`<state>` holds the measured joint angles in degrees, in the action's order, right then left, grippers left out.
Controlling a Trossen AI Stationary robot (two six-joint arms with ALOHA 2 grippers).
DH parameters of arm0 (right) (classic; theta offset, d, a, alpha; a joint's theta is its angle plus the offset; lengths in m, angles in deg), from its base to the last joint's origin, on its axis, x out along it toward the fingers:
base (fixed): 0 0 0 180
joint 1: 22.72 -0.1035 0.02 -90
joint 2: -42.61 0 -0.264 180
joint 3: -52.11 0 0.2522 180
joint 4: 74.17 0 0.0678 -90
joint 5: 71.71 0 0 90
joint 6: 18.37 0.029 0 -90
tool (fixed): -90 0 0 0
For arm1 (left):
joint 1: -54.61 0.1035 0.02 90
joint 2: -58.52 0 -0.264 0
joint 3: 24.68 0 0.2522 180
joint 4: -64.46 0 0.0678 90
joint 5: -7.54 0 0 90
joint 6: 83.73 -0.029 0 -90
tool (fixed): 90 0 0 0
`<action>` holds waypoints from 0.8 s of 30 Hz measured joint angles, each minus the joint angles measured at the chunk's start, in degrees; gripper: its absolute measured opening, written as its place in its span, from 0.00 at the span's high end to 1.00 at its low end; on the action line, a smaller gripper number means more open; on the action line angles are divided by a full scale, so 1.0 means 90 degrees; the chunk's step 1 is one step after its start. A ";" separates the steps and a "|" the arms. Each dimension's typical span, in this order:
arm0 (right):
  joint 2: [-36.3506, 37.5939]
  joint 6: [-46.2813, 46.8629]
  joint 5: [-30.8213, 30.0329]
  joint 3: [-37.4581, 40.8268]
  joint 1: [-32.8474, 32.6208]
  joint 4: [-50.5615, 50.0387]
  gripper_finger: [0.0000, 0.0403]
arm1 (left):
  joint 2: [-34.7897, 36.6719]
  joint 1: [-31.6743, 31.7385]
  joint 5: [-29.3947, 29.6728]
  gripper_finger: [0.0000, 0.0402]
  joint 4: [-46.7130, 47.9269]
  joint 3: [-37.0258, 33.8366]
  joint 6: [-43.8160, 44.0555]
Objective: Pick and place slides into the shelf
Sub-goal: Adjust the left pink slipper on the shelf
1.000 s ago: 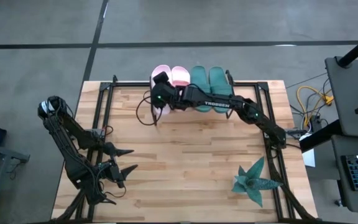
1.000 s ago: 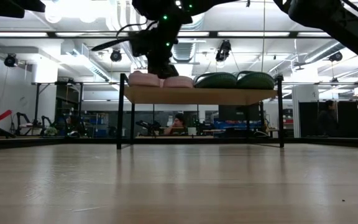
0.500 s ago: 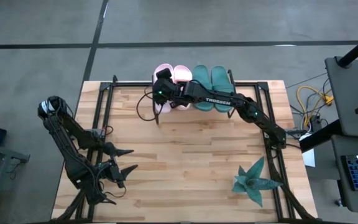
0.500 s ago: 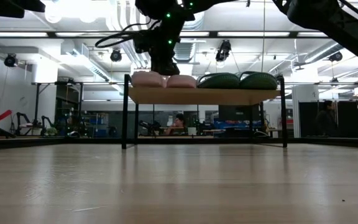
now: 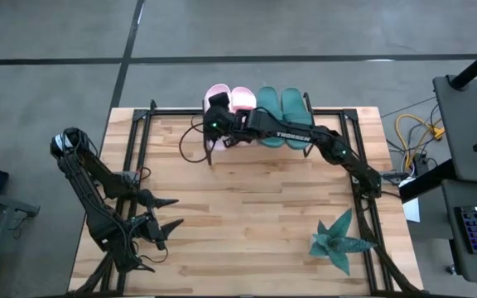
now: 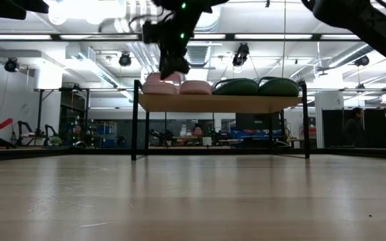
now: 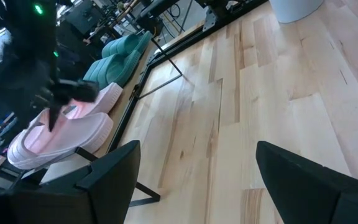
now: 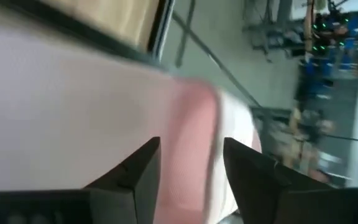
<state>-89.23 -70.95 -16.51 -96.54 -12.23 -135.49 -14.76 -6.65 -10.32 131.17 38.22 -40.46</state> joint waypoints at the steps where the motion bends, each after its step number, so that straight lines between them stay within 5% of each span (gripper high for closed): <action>1: 0.0073 0.0176 0.0226 0.0000 0.0013 0.0004 0.60 | 0.0000 0.0000 -0.0001 0.24 0.0000 0.0000 0.0001; 9: 0.0557 0.1050 0.1487 -0.0002 0.0171 -0.0053 0.75 | 0.0000 0.0000 0.0000 0.24 0.0002 -0.0002 0.0000; 15: 0.0664 0.2045 0.2662 -0.0012 0.0606 0.0944 0.96 | 0.0000 0.0000 0.0005 0.24 0.0001 -0.0002 -0.0007; 24: 0.0518 0.2843 0.3618 0.0002 0.1346 0.0968 0.98 | 0.0000 0.0000 0.0011 0.24 0.0001 -0.0002 -0.0012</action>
<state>-84.58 -45.36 16.06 -96.51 -0.12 -126.78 -14.76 -6.64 -10.22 131.17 38.20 -40.57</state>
